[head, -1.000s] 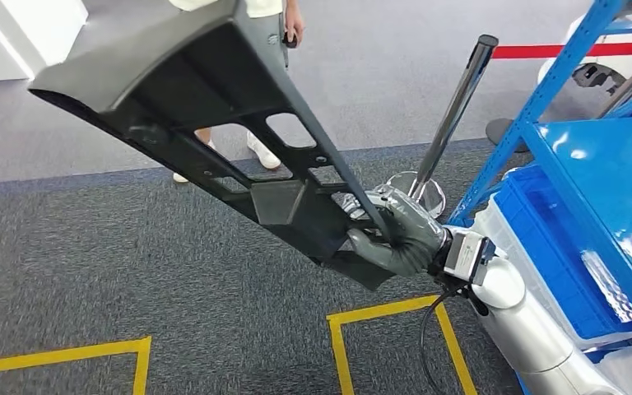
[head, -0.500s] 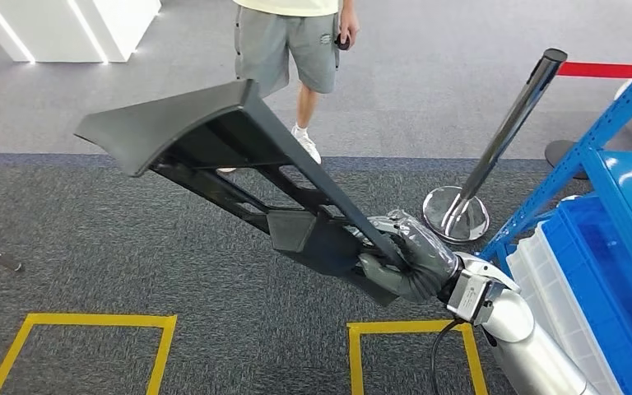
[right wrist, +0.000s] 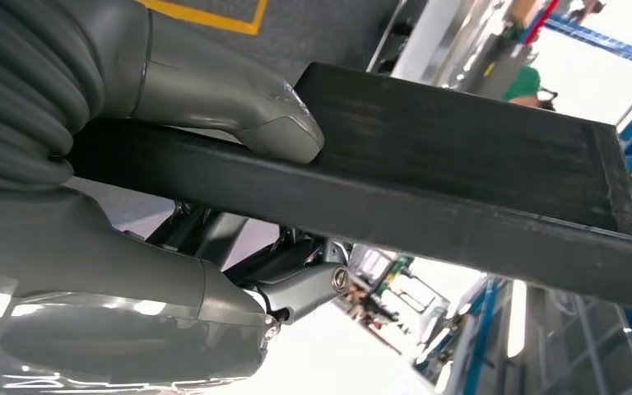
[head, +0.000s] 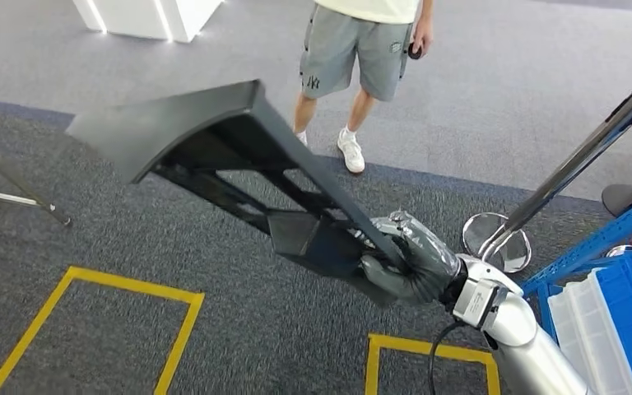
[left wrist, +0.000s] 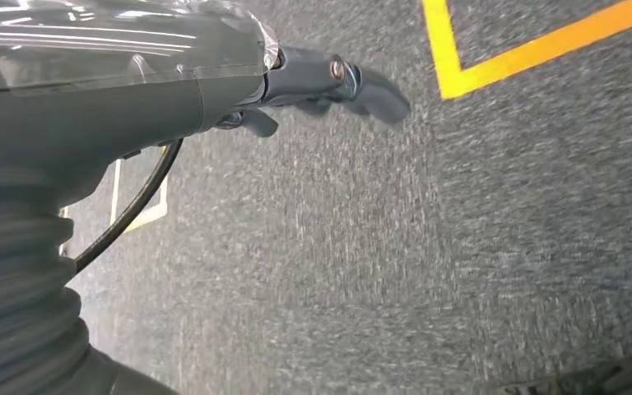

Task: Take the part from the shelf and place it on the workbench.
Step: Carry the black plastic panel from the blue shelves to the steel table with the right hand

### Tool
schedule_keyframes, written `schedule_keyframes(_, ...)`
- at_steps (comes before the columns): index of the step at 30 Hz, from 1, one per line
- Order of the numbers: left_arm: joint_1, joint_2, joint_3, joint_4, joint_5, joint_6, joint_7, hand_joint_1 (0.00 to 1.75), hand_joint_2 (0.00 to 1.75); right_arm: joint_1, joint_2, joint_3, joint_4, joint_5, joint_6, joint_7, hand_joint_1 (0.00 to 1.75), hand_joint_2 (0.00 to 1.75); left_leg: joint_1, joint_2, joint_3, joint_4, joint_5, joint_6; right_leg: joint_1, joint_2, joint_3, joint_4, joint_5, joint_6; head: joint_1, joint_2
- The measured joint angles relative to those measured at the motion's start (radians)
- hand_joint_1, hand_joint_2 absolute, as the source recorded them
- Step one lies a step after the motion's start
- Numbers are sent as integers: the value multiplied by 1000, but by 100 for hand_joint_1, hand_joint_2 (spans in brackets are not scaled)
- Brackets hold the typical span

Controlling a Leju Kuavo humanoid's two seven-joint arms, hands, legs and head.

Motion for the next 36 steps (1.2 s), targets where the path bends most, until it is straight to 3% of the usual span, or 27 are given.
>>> schedule_keyframes(2,-1,0,0,0,-2,-2,3,0,175,11,0,-6,-3,2,0,-1,175,175,1,-20,0,1,1,3,0,28,-61,118,-50,1,0,0)
schedule_keyframes(3,-1,0,0,0,-3,-3,4,0,175,16,0,-7,-4,4,0,-1,175,175,0,-30,0,2,1,3,0,32,-87,162,-60,2,0,0)
schedule_keyframes(4,0,0,0,0,-3,-4,5,0,175,20,0,-7,-4,6,0,-1,175,175,0,-41,0,3,0,3,0,33,-99,175,-52,2,0,0)
schedule_keyframes(6,3,0,0,0,-3,-7,7,0,175,25,0,-9,-8,9,0,-1,175,175,1,-68,1,10,-2,1,-4,39,-85,121,6,4,0,0)
schedule_keyframes(8,2,0,0,0,-4,-8,7,0,175,26,1,-11,-12,11,0,-2,175,175,0,-95,-2,21,-8,-6,-11,74,-30,-14,75,5,0,0)
schedule_keyframes(10,2,0,0,0,-7,-8,7,0,175,28,1,-14,-17,12,0,-3,175,175,1,-116,-11,30,-11,-16,-14,102,0,-87,95,5,0,0)
schedule_keyframes(11,2,0,0,0,-8,-8,7,0,175,28,2,-15,-19,13,0,-3,175,175,2,-126,-16,31,-11,-22,-13,102,2,-93,91,4,0,0)
schedule_keyframes(13,5,0,0,0,-8,-7,7,0,175,29,2,-15,-22,14,0,-4,175,175,6,-142,-22,29,-10,-33,-12,81,4,-97,94,-6,0,0)
schedule_keyframes(14,6,1,0,0,-8,-6,7,0,175,29,2,-15,-24,14,0,-4,175,175,6,-132,-25,37,-16,-38,-13,69,6,-101,96,-13,0,0)
schedule_keyframes(15,6,2,0,0,-8,-4,7,0,175,30,2,-15,-25,14,0,-4,175,175,5,-107,-37,63,-34,-43,-15,55,9,-105,97,-19,0,0)
schedule_keyframes(17,2,3,0,0,-9,0,4,0,175,32,2,-16,-28,14,0,-5,175,175,7,-40,-87,175,-97,-54,-11,28,12,-109,96,-27,0,0)
schedule_keyframes(19,-1,5,0,0,-8,4,0,0,175,37,1,-17,-30,14,-1,-7,175,175,14,-12,-143,292,-144,-64,-7,-2,12,-109,94,-30,0,0)
schedule_keyframes(20,-2,6,0,0,-9,4,-1,0,175,40,1,-17,-30,15,-1,-9,175,175,17,-9,-150,307,-142,-66,-6,-17,12,-109,93,-29,0,0)
schedule_keyframes(21,-2,6,0,0,-9,4,-3,0,175,42,1,-17,-30,15,-2,-10,175,175,19,-4,-137,281,-122,-68,-5,-30,13,-109,92,-28,0,0)
schedule_keyframes(23,-1,8,0,0,-9,4,-3,0,175,43,1,-17,-30,15,-2,-13,175,175,18,26,-65,145,-63,-64,-4,-54,17,-109,89,-23,0,0)
schedule_keyframes(25,-1,8,0,0,-9,4,-2,0,175,43,1,-17,-29,16,-1,-14,175,175,12,57,-13,42,-31,-51,-1,-73,23,-109,85,-14,0,0)
schedule_keyframes(26,0,8,0,0,-9,3,0,0,175,43,2,-17,-28,17,-1,-15,175,175,7,62,-7,27,-31,-43,0,-82,26,-109,84,-9,0,0)
schedule_keyframes(28,6,8,0,0,-8,3,1,0,175,44,2,-16,-27,18,-1,-15,175,175,4,40,-3,22,-28,-28,-2,-96,33,-111,81,5,0,0)
schedule_keyframes(30,12,8,0,0,-9,2,2,0,175,45,3,-16,-25,21,-1,-15,175,175,7,17,9,8,-21,-16,-8,-61,33,-92,63,15,0,0)
schedule_keyframes(32,14,6,0,0,-11,2,3,0,175,50,5,-18,-23,26,-3,-14,175,175,9,-5,15,0,-14,-8,-10,4,-7,0,13,18,0,0)
schedule_keyframes(33,13,5,-1,0,-13,1,4,0,175,55,6,-19,-23,29,-3,-15,175,175,9,-17,15,1,-13,-5,-9,22,-41,64,-15,17,-1,0)
schedule_keyframes(34,12,4,-1,0,-15,1,5,0,175,62,6,-19,-23,33,-4,-14,175,175,8,-32,14,2,-12,-3,-8,30,-72,119,-32,17,-1,0)
schedule_keyframes(35,11,4,-1,0,-17,0,6,0,175,68,6,-20,-22,35,-4,-14,175,175,8,-48,14,3,-13,-3,-8,33,-91,147,-31,17,-1,0)
schedule_keyframes(36,11,4,-1,0,-18,0,7,0,175,71,6,-20,-22,36,-4,-13,175,175,8,-63,14,5,-14,-4,-8,35,-93,139,-11,16,0,0)
